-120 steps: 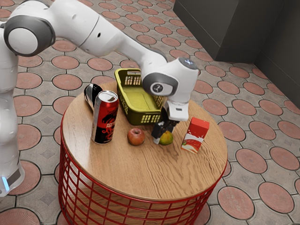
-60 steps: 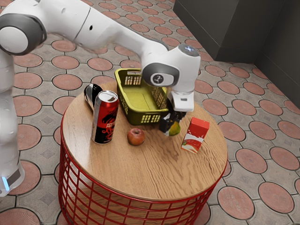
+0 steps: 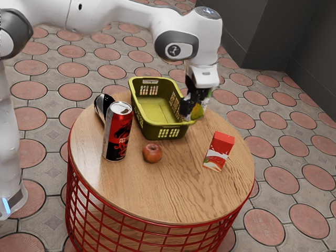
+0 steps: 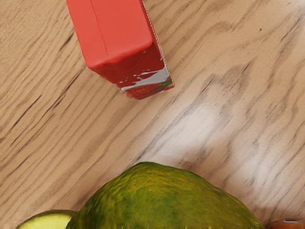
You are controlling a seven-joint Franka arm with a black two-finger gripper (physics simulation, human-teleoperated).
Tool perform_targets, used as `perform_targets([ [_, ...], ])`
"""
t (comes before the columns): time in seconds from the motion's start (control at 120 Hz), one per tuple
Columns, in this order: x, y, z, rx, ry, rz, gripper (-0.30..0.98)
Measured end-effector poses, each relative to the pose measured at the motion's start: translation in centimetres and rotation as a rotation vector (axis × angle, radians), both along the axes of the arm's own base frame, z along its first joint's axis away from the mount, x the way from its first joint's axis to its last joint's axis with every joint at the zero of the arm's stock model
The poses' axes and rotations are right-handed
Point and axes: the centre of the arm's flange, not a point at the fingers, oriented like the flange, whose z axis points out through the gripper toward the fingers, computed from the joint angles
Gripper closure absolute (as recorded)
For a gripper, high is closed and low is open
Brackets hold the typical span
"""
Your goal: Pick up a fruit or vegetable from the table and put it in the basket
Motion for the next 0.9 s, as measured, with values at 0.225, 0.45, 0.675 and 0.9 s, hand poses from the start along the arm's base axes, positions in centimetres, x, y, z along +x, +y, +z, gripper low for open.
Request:
perform_targets([
  [0.225,-0.3,4.7,0.1,-0.001,0.04,0.079,0.35],
  [0.45,-2.7,9.2,-0.2,0.0,0.076,0.157,0.36],
  [0.675,-4.4,12.6,-0.5,-0.008,0.09,0.206,0.35],
  [0.9,-4.6,12.7,-0.8,-0.013,0.105,0.194,0.12],
])
